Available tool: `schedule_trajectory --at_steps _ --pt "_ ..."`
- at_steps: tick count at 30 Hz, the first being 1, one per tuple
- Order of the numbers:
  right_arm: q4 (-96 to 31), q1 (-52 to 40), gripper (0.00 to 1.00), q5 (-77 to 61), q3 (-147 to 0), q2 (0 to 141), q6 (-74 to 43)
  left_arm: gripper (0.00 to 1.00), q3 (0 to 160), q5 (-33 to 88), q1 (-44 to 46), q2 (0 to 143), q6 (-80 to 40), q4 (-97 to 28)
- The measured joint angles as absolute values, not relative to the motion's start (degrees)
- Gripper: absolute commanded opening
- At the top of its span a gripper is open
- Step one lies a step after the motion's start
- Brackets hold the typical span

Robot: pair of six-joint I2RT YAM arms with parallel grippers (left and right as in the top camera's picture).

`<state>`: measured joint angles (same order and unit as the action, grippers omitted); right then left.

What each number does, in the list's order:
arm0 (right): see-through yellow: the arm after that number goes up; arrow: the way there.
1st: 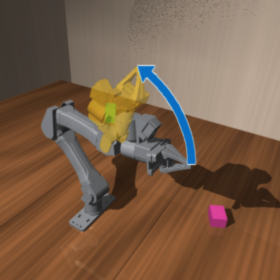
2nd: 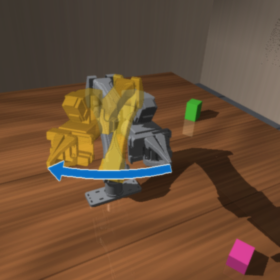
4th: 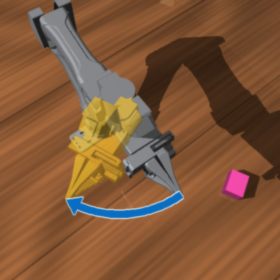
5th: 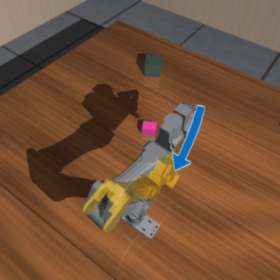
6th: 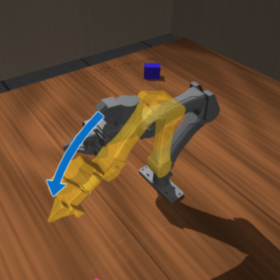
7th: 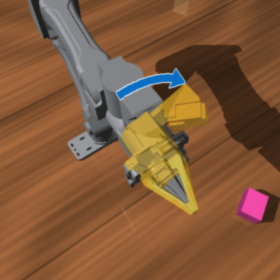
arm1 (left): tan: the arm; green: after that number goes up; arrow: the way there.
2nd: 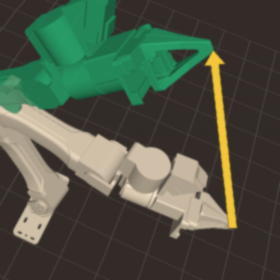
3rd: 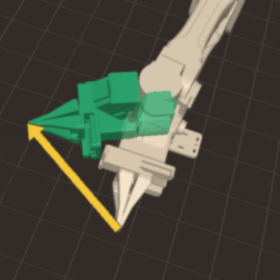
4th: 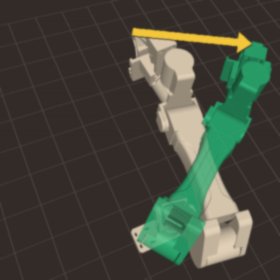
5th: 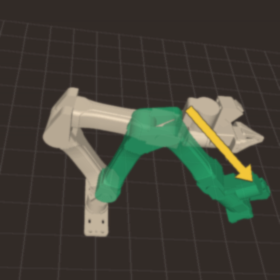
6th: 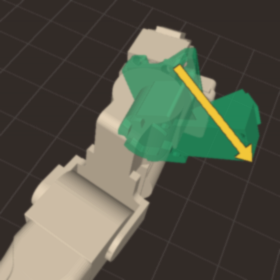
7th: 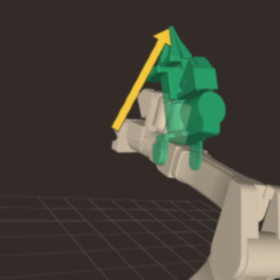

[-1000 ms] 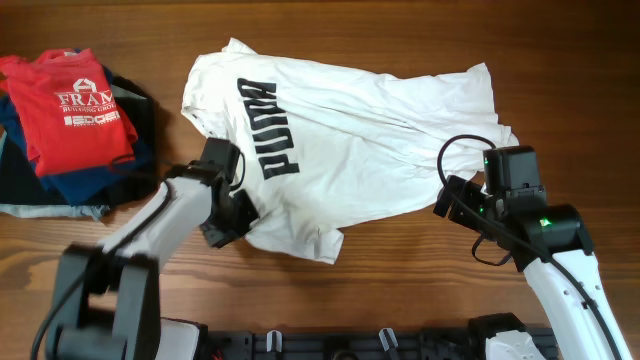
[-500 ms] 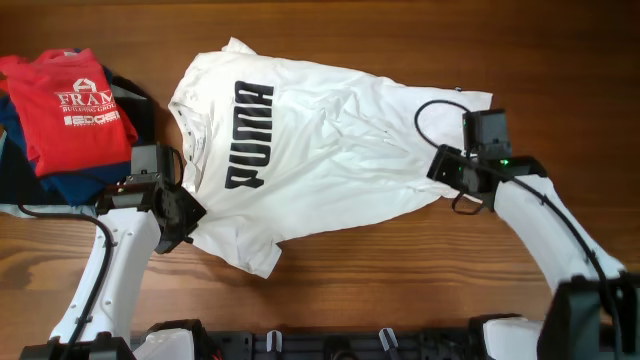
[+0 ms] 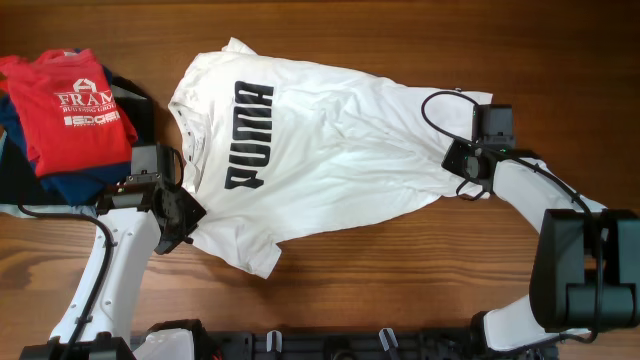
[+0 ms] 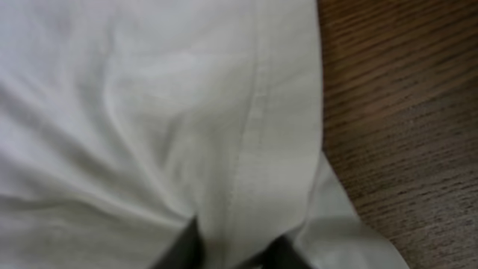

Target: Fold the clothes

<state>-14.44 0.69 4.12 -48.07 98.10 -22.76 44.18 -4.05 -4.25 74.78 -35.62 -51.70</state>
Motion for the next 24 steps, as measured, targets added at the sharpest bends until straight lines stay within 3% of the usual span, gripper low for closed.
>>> schedule_trajectory --at_steps 5,15,16,19,21,24 --pt "-18.0 0.6 0.11 4.7 -48.5 95.9 -22.5 0.04 44.2 -4.1 -4.3 74.8 -35.6 -51.9" --pt "-36.4 0.6 0.13 10.6 -49.9 73.1 -21.7 0.04 44.2 -4.1 -4.3 74.8 -35.6 -51.7" --pt "-36.3 0.6 0.17 10.5 -49.9 73.0 -20.9 0.04 44.2 -4.1 -4.3 74.8 -35.6 -51.7" --pt "-33.2 0.6 0.41 10.3 -49.9 74.4 -18.0 0.04 44.2 -4.1 -4.3 74.8 -35.6 -51.6" --pt "-28.6 0.6 0.68 9.9 -49.9 76.3 -15.6 0.04 44.2 -4.1 -4.3 74.8 -35.6 -51.6" --pt "-18.9 1.1 0.7 9.4 -50.2 81.2 -12.1 0.04 44.2 -4.3 -4.3 74.8 -35.6 -51.5"
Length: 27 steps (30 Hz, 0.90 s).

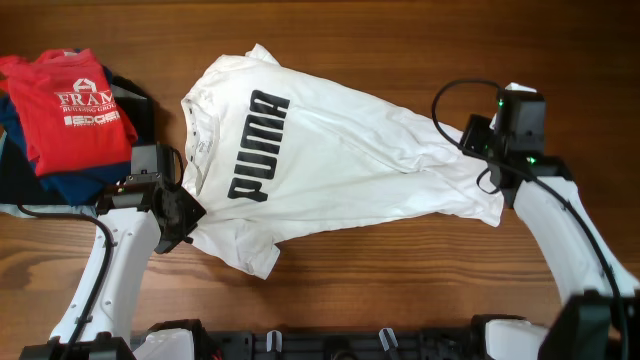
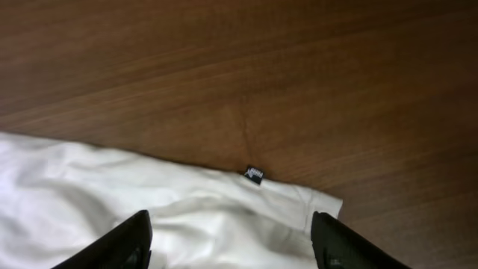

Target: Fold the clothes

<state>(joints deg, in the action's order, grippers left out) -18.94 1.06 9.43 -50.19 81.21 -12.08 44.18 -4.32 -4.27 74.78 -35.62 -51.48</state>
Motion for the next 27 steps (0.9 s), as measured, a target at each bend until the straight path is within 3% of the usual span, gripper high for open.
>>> schedule_trajectory --at_steps 2,6,9,20,21,24,25,27 --pt "-18.0 2.6 0.69 9.1 -50.3 85.2 -12.4 0.04 44.2 -4.5 -4.3 74.8 -35.6 -51.5" --pt "-28.4 5.2 0.75 7.9 -50.5 87.5 -14.8 0.04 44.2 -4.5 -4.3 74.8 -35.6 -51.5" --pt "-32.2 5.2 0.74 6.4 -50.5 87.5 -15.3 0.04 44.2 -4.5 -4.3 74.8 -35.6 -51.4" --pt "-17.9 5.2 0.71 3.7 -50.6 97.4 -15.1 0.04 44.2 -4.5 -4.3 74.8 -35.6 -51.5" --pt "-16.6 5.2 0.64 3.6 -50.6 99.9 -15.0 0.04 44.2 -4.5 -4.3 74.8 -35.6 -51.5" --pt "-13.9 5.0 0.13 4.0 -51.3 101.4 -14.9 0.04 44.2 -4.5 -4.3 74.8 -35.6 -51.5" --pt "-12.5 5.1 0.04 3.9 -51.3 101.8 -14.9 0.04 44.2 -4.5 -4.3 74.8 -35.6 -51.4" --pt "-10.9 5.3 0.04 4.1 -51.5 102.5 -15.0 0.04 44.2 -4.5 -4.3 74.8 -35.6 -51.5"
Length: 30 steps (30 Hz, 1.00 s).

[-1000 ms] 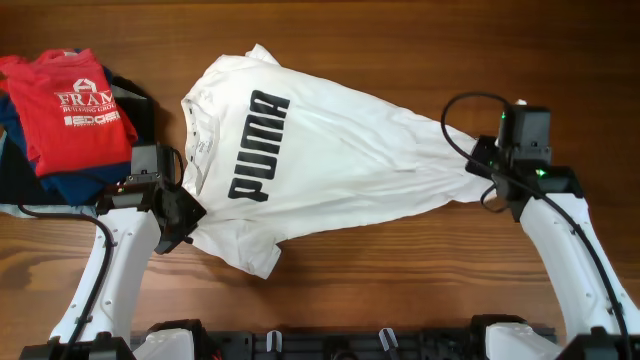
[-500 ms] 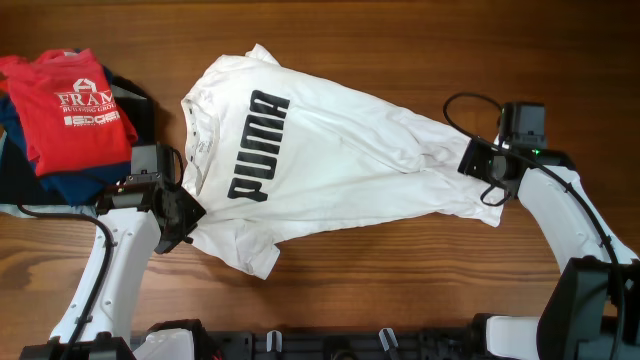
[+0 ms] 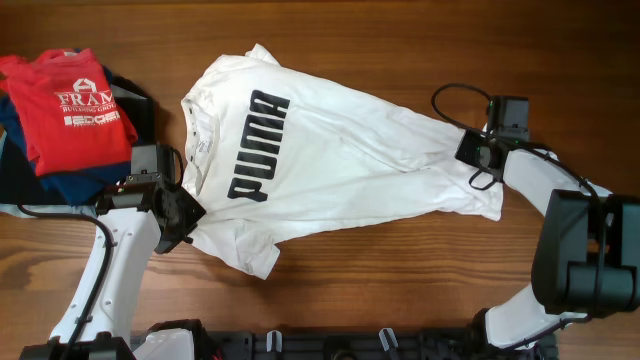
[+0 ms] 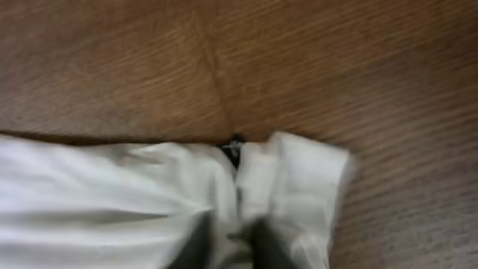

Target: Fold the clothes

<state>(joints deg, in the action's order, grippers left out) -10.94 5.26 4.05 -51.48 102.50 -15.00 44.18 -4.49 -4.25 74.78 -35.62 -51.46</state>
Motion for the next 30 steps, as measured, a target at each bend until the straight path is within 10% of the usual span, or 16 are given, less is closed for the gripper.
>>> schedule_trajectory --at_steps 8,18,23,30 --pt "-9.9 5.1 0.16 3.0 -67.8 100.7 -15.1 0.04 44.2 -4.4 -4.3 74.8 -35.6 -51.5" --pt "-14.6 5.0 0.04 3.0 -76.8 97.5 -15.1 0.04 44.2 -4.5 -4.3 74.8 -35.6 -51.4" --pt "-19.5 5.0 0.41 3.0 -76.8 97.5 -15.2 0.04 44.2 -4.5 -4.3 74.8 -35.6 -51.4" --pt "-24.1 5.0 0.52 2.9 -76.6 98.6 -14.4 0.04 44.2 -4.5 -4.3 74.8 -35.6 -51.5"
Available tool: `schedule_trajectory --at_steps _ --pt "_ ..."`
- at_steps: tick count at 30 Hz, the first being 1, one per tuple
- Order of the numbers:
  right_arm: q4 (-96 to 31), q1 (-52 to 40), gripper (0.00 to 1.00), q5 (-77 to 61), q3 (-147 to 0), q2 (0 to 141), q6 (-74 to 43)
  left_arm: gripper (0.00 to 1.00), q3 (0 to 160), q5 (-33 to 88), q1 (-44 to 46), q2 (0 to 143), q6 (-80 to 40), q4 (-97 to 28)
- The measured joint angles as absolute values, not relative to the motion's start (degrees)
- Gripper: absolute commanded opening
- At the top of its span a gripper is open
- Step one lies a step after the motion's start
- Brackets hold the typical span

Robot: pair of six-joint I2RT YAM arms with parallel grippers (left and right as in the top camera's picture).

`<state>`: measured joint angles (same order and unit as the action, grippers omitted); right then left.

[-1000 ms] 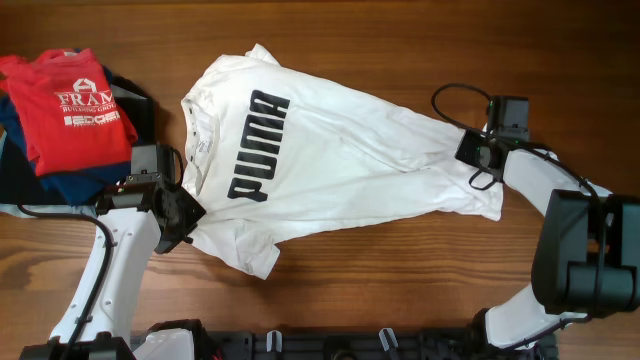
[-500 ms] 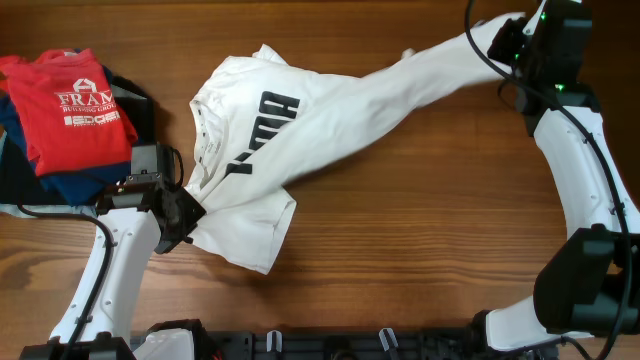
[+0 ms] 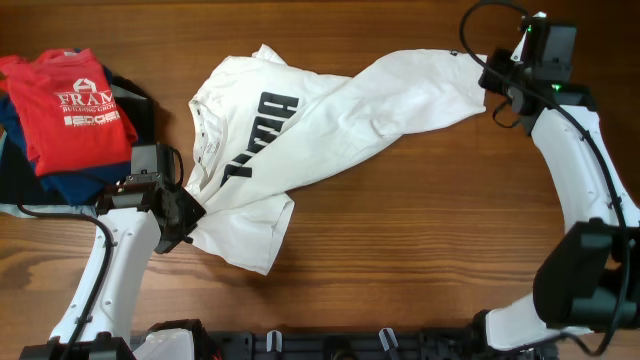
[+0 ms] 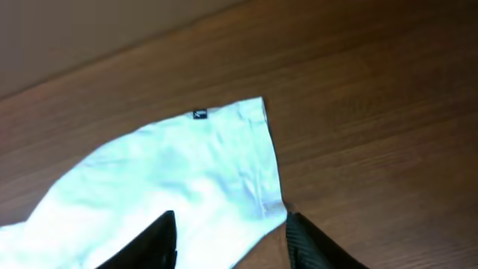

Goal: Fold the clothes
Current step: 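Pull the right sleeve outward to the right with the right gripper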

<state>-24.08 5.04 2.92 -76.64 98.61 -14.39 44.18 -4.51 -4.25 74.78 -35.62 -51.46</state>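
Note:
A white T-shirt (image 3: 330, 110) with a black PUMA print lies across the table, twisted, its lower part stretched to the far right. In the right wrist view its hem corner (image 4: 224, 142), with a small black tag (image 4: 199, 114), lies flat on the wood. My right gripper (image 3: 497, 82) hovers over that corner, open (image 4: 230, 224), the cloth showing between its spread fingers (image 4: 160, 239). At the near left, my left gripper (image 3: 190, 212) is shut on the shirt's edge by the sleeve.
A pile of folded clothes, a red printed shirt (image 3: 75, 105) on top, sits at the far left. Bare wooden table (image 3: 430, 230) lies in front of the white shirt. The right arm's cable loops over the far right corner.
My right gripper, then shut on the hem at the right middle of the table, is now open at the far right corner. The hem lies there, and the shirt is bunched over its print.
My right gripper was first shut on the hem with the shirt lying slanted. Then it stood open beyond the hem after the shirt had shifted right. It shut on the hem corner again, and now the corner lies released farther back. The left gripper held throughout.

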Motion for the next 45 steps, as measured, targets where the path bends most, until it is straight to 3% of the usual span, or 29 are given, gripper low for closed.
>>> schedule_trajectory --at_steps 12,13,14,16,17,24,27,37,45 --pt "-19.4 5.0 0.59 -3.8 -76.5 118.6 -15.2 0.04 44.2 -4.5 -4.3 74.8 -35.6 -51.4" --pt "-18.8 5.0 0.55 -4.1 -76.5 118.8 -15.4 0.04 44.2 -4.5 -4.3 74.8 -35.6 -51.5" --pt "-17.9 5.0 0.45 -4.3 -76.5 119.1 -15.5 0.04 44.2 -4.6 -4.3 74.8 -35.6 -51.5" --pt "-16.5 5.0 0.09 -4.7 -76.5 119.2 -16.1 0.04 44.2 -4.7 -4.3 74.8 -35.6 -51.4" --pt "-16.4 5.0 0.05 -4.9 -76.5 119.2 -16.1 0.04 44.2 -4.7 -4.3 74.8 -35.6 -51.4" --pt "-22.5 5.2 0.04 -5.4 -76.6 118.6 -16.5 0.04 44.2 -4.7 -4.3 74.8 -35.6 -51.4" --pt "-29.0 5.9 0.04 -5.1 -76.1 113.1 -16.5 0.04 44.2 -4.7 -4.3 74.8 -35.6 -51.4" --pt "-56.7 7.4 0.04 0.4 -76.8 63.0 -17.3 0.04 44.2 -4.7 -4.3 74.8 -35.2 -51.5" --pt "-61.3 7.4 0.04 4.1 -76.8 58.6 -17.7 0.04 44.2 -4.7 -4.3 74.8 -33.0 -51.7"
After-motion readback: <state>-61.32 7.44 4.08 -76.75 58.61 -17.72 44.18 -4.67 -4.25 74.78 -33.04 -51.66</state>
